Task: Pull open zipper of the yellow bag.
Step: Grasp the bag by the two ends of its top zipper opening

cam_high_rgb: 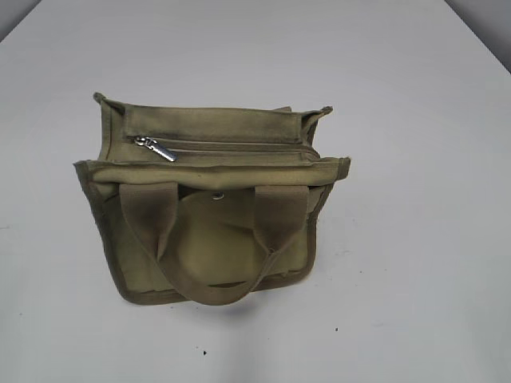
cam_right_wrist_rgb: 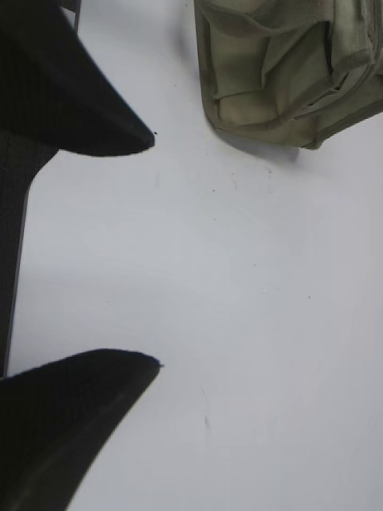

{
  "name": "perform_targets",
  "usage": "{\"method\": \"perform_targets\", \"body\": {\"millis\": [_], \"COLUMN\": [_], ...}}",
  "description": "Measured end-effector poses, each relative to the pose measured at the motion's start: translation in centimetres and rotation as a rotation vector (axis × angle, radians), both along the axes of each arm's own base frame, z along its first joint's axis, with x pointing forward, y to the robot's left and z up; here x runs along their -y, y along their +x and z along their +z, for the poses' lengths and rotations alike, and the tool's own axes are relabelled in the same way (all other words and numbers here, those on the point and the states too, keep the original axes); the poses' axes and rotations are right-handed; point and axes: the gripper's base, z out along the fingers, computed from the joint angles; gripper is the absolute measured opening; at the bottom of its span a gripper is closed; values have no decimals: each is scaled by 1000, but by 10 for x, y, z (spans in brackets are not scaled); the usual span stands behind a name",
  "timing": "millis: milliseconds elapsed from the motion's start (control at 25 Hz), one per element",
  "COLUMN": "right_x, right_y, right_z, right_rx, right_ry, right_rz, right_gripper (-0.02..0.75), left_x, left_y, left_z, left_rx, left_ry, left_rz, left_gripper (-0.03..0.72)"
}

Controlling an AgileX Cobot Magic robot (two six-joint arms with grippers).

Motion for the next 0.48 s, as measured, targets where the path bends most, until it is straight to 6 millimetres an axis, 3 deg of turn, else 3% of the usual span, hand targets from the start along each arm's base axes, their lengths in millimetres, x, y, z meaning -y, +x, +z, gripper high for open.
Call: {"method": "perform_targets", "body": {"millis": [480], "right_x": [0], "right_y": [0], "right_z": [0], "right_rx": [0], "right_ry": [0], "right_rz": [0], "right_gripper": [582], "left_x": [0], "left_y": [0], "left_z": [0], "left_rx": [0], "left_ry": [0], "left_rz": [0], "left_gripper": [435]}}
